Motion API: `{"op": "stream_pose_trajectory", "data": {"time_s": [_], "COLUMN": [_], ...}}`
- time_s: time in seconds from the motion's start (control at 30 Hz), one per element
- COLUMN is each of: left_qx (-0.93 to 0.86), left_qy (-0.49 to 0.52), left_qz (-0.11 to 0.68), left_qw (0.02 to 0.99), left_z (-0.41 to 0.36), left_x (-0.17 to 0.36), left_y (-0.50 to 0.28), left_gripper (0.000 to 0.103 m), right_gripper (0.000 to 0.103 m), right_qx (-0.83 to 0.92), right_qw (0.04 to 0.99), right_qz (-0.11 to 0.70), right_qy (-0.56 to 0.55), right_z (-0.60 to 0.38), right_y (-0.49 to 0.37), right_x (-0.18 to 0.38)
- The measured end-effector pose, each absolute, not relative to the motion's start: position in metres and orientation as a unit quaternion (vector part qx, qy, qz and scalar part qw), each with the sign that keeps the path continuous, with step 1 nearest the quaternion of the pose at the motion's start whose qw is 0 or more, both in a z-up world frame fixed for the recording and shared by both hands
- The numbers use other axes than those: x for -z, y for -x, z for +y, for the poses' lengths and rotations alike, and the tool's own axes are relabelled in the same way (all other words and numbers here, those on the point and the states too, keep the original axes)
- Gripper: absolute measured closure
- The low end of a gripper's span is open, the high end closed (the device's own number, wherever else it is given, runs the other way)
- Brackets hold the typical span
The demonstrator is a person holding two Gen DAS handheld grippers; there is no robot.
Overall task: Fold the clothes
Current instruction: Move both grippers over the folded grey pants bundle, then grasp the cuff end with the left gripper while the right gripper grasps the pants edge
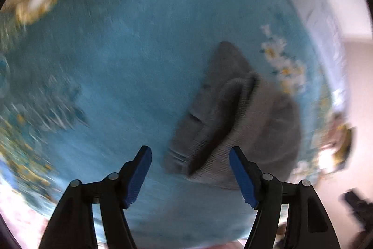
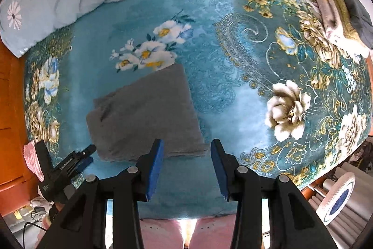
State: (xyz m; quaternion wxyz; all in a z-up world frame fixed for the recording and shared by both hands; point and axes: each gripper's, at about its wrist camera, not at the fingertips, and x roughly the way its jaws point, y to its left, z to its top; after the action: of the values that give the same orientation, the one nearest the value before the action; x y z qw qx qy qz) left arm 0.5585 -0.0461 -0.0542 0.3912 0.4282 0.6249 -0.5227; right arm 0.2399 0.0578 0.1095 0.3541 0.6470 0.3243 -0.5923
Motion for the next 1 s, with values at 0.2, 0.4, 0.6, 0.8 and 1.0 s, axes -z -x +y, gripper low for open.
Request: {"op": "stream_pose_trajectory", "data": {"time_s": [0.2,0.4,0.6,0.8,1.0], "left_qx": [0.505,0.542,0.568,0.504,0.532], "left_qy": [-0.407,-0.329,-0.346,-0.333,-0.368], "left_qz": [0.636,0.671,0.665,0.696,0.674], "left_qw": [0.417,0.384,0.340,0.389,0.356], "left_z": [-0.041,-0.035,-0.048,-0.046,-0.054], "left_x": [0.052,0.020,0.016,0.049,0.054], "left_y": [-0.590,-0.593,-0.540,-0.561,-0.535], "left_gripper": [0.031,0.030,0.030,0.029,0.026], "right_gripper": [0.060,0.052,0.052,0.041,0.041], "right_qx": [0.560,0.536,0.514,0.495,0.479], "right_qw": [0.404,0.418,0.406,0.410,0.391], "right_qz": [0.362,0.371,0.378,0.358,0.320], "right_qy": [-0.626,-0.633,-0.654,-0.677,-0.718], "right_z": [0.024,0.017,0.030,0.039,0.040], "right_y": [-0.265,-0.279,-0.273,-0.240,-0.206], "right_x": [-0.107,-0.085,-0.053,-0.036,0.000]}}
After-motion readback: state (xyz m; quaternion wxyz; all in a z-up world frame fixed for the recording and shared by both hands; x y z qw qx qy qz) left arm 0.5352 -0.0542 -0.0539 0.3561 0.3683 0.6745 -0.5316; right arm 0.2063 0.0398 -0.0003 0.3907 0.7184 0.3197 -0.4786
